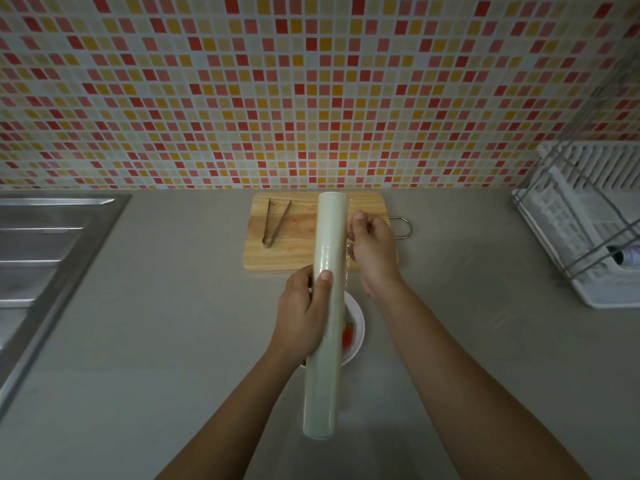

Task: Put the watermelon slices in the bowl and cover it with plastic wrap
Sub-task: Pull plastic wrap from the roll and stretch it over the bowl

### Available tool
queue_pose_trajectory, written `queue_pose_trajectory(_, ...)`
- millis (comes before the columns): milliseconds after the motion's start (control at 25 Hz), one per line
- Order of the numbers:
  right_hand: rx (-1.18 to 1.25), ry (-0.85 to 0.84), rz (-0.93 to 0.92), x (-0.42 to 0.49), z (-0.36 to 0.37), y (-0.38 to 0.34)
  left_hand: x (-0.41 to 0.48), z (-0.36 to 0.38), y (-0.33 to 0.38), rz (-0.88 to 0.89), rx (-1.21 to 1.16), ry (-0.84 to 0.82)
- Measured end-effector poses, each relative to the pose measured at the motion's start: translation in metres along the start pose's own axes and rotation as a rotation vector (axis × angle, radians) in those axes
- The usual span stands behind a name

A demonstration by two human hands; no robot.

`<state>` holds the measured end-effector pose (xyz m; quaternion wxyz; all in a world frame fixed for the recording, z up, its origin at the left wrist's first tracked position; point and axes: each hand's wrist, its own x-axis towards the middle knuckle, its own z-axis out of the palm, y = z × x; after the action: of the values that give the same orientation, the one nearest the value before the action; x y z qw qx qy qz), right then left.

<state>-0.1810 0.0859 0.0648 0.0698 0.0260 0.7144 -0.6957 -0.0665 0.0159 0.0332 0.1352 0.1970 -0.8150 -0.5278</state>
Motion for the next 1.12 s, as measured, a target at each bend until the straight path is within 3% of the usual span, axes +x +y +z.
queue_pose_trajectory(160,-0.268,0.145,-0.348,-0.002,0.0,0.004,-0.003,0.001,0.002,-0.036,-0.054,0.033)
queue_pose_trajectory(280,-0.261,0.199,-0.414,0.004,-0.004,0.01,-0.005,-0.003,0.003,-0.083,-0.141,0.041)
queue_pose_trajectory(520,-0.249,0.182,-0.187,0.017,-0.014,0.039,0.003,-0.007,0.0,-0.246,-0.258,-0.052)
queue_pose_trajectory(720,0.151,0.206,0.138,0.021,-0.023,0.038,0.01,-0.003,-0.009,-0.335,-0.221,-0.097)
queue_pose_trajectory(920,-0.089,-0.22,0.419,-0.012,-0.033,0.053,0.021,-0.006,-0.015,-0.309,-0.076,-0.076)
queue_pose_trajectory(1120,0.078,-0.177,0.386,-0.034,-0.031,0.062,0.021,-0.002,-0.018,-0.241,0.051,-0.086)
